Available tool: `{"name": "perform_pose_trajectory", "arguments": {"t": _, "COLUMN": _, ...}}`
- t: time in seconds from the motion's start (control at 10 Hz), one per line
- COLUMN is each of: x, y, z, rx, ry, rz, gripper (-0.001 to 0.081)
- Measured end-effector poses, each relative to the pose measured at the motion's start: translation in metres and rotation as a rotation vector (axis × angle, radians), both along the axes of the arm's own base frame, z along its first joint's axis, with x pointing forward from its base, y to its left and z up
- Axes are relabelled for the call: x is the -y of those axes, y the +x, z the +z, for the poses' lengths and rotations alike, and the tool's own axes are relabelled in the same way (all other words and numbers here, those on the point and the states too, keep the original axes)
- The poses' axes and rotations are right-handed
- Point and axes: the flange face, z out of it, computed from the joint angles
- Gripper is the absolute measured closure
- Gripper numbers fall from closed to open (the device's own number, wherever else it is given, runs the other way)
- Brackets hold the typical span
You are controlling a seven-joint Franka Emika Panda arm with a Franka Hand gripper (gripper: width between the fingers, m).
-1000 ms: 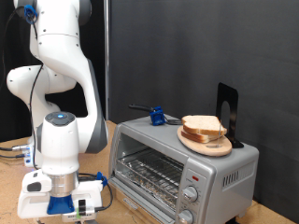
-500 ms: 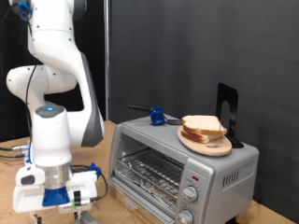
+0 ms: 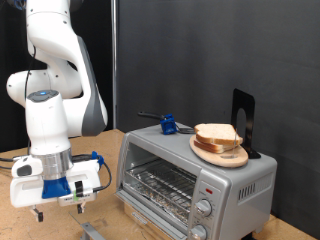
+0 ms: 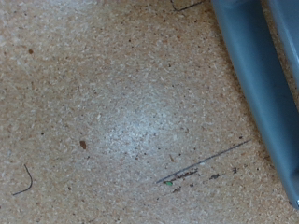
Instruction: Make a piece of toast with the oven
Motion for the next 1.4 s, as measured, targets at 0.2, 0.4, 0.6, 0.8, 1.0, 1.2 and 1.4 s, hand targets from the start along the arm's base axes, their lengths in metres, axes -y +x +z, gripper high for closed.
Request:
{"name": "perform_pose_trajectory", "arguments": {"t": 0.2, "x": -0.006, "y": 0.003, "z": 0.004, "rx": 0.038, "ry": 0.052, "rz": 0.025, "gripper": -0.0002}}
{"name": "perform_pose_trajectory", "arguments": {"t": 0.4, "x": -0.014, "y": 0.004, "z": 0.03, "rx": 0.09, "ry": 0.136, "rz": 0.079, "gripper": -0.0002}}
{"name": "perform_pose_trajectory", "arguments": {"t": 0.6, "x": -0.018, "y": 0.001, "z": 0.063, "rx": 0.113, "ry": 0.197, "rz": 0.109, "gripper": -0.0002}}
{"name": "perform_pose_trajectory", "arguments": {"t": 0.8, "x": -0.021, "y": -0.007, "z": 0.093, "rx": 0.118, "ry": 0.238, "rz": 0.156, "gripper": -0.0002}}
{"name": "perform_pose_trajectory", "arguments": {"t": 1.0, "x": -0.022, "y": -0.018, "z": 0.118, "rx": 0.104, "ry": 0.255, "rz": 0.256, "gripper": -0.0002}}
{"name": "perform_pose_trajectory", "arguments": {"t": 1.2, "x": -0.02, "y": -0.027, "z": 0.135, "rx": 0.111, "ry": 0.255, "rz": 0.291, "gripper": -0.0002}}
{"name": "perform_pose_trajectory", "arguments": {"t": 1.4, "x": -0.017, "y": -0.033, "z": 0.143, "rx": 0.119, "ry": 0.251, "rz": 0.295, "gripper": -0.0002}}
